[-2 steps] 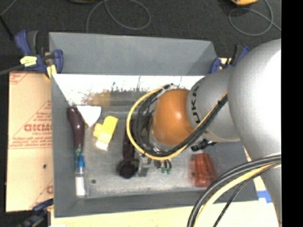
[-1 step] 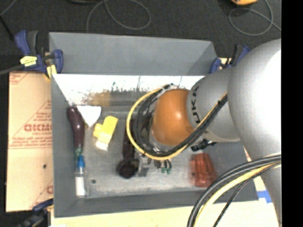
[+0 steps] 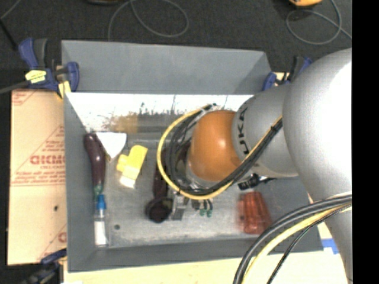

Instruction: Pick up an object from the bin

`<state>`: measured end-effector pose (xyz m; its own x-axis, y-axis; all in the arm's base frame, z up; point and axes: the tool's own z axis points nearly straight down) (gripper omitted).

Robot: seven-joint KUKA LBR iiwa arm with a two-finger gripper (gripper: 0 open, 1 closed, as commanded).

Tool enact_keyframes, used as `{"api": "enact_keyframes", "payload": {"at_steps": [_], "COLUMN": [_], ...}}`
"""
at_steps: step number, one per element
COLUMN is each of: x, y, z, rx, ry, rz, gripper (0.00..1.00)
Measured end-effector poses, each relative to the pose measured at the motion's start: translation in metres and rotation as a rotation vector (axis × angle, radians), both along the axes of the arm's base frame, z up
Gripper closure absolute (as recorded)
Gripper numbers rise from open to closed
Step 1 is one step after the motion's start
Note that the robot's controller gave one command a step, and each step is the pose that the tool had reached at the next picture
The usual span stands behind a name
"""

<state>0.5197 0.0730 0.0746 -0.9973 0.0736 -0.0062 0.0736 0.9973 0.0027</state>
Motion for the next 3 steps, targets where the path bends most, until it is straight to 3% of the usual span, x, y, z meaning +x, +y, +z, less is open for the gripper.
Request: {"api": "enact_keyframes", "payload": {"at_steps": [2,3], "x": [-0.001,0.011], "y": [0.001,-0.008], "z": [0.029,0.049], "rx": [0.002,0.002], "ry": [-0.003,-0.002], "rz": [-0.079,-0.214], "gripper": [1.0,1.0]}}
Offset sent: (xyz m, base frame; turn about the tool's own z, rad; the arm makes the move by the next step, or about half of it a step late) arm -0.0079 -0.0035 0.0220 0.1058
